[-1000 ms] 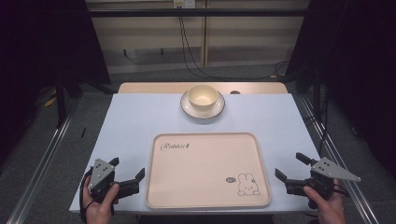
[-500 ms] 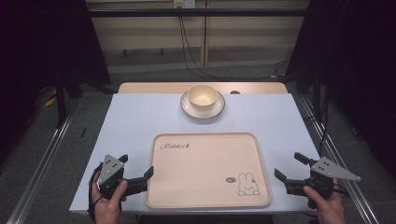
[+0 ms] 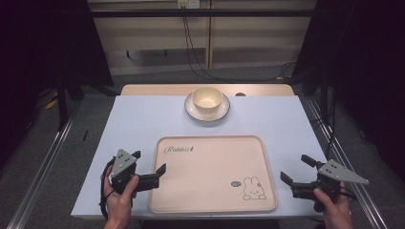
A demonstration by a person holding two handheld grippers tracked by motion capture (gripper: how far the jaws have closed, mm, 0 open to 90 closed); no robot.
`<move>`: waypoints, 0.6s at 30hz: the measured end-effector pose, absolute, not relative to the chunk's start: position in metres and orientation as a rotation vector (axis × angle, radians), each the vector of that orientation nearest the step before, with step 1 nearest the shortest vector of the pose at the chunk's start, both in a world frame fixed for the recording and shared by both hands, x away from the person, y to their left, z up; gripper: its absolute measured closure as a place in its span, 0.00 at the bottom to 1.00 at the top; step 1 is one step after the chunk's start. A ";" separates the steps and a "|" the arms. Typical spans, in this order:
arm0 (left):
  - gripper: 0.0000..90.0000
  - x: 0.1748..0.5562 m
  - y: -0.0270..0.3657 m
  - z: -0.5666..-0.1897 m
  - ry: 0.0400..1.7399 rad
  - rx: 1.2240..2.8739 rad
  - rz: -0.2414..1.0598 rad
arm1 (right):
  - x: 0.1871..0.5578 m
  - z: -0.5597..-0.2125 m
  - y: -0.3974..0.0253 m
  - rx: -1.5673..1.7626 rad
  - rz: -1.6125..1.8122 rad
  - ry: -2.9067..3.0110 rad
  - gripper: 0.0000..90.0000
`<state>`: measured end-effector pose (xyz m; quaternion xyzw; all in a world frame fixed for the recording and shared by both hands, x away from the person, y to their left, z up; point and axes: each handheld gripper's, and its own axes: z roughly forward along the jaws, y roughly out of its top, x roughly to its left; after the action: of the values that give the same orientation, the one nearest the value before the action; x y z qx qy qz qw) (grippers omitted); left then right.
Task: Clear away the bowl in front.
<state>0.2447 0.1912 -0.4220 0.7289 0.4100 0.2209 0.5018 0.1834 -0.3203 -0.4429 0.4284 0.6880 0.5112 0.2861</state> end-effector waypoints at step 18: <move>0.02 0.270 0.160 -0.413 0.918 1.771 0.541 | 0.182 -0.443 -0.321 1.105 1.369 1.851 0.00</move>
<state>0.2702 0.1601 -0.4128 0.7361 0.3815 0.2250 0.5119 0.1823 -0.3205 -0.4435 0.4140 0.6938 0.5130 0.2898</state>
